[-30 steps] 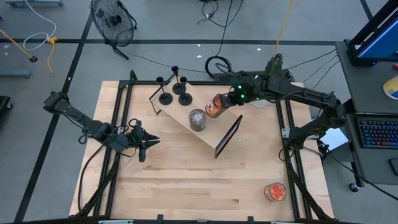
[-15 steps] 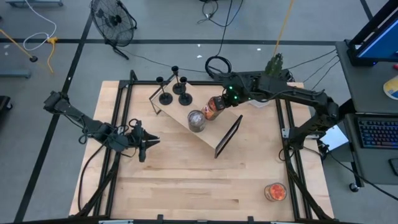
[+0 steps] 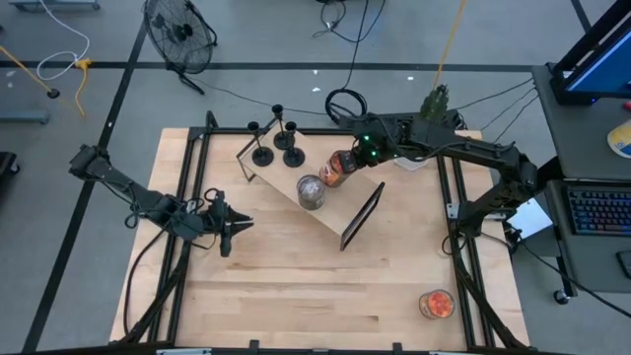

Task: Pick & Place candle stick holders
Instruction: Put the top orange scented candle on the shelf

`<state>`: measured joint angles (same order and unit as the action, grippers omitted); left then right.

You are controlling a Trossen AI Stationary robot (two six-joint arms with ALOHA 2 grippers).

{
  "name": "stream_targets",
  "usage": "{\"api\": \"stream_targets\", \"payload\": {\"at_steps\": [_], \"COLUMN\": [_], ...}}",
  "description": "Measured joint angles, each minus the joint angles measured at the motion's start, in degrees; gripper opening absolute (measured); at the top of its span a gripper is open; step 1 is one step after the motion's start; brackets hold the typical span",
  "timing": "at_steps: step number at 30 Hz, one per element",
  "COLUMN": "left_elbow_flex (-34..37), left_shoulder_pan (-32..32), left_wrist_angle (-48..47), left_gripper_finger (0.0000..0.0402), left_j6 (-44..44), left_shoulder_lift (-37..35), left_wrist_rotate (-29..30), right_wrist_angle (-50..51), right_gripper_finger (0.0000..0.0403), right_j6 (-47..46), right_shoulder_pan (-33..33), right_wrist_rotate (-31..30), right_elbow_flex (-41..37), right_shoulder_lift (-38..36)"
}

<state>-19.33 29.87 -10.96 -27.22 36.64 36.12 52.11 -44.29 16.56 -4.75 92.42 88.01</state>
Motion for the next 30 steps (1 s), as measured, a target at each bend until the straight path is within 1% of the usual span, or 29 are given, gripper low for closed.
{"api": "stream_targets", "payload": {"at_steps": [6,12,15,19,22,28,30], "left_elbow_flex": [0.0,0.0,0.0,0.0,0.0,0.0,0.0], "left_shoulder_pan": [0.0,0.0,0.0,0.0,0.0,0.0,0.0], "left_wrist_angle": [0.0,0.0,0.0,0.0,0.0,0.0,0.0], "left_gripper_finger": [0.0076,0.0076,0.0076,0.0076,0.0076,0.0076,0.0076], "left_j6": [0.0,0.0,0.0,0.1,0.2,2.2,2.8], "left_shoulder_lift": [0.0,0.0,0.0,0.0,0.0,0.0,0.0], "left_wrist_rotate": [0.0,0.0,0.0,0.0,0.0,0.0,0.0], "right_wrist_angle": [-0.6,-0.9,-3.7,-3.5,-6.3,-6.3,-6.4], "right_gripper_finger": [0.0002,0.0003,0.0004,0.0004,0.0005,0.0006,0.0012], "right_j6": [0.8,1.8,2.0,2.9,3.0,3.0,3.0], "right_shoulder_pan": [0.0,0.0,0.0,0.2,0.3,0.3,0.3], "right_wrist_rotate": [-0.1,0.3,0.2,0.3,0.6,1.9,1.9], "right_elbow_flex": [0.0,-0.1,0.1,-0.1,0.0,0.0,0.0], "right_shoulder_lift": [0.1,2.1,2.5,2.8,2.8,2.9,2.8]}}
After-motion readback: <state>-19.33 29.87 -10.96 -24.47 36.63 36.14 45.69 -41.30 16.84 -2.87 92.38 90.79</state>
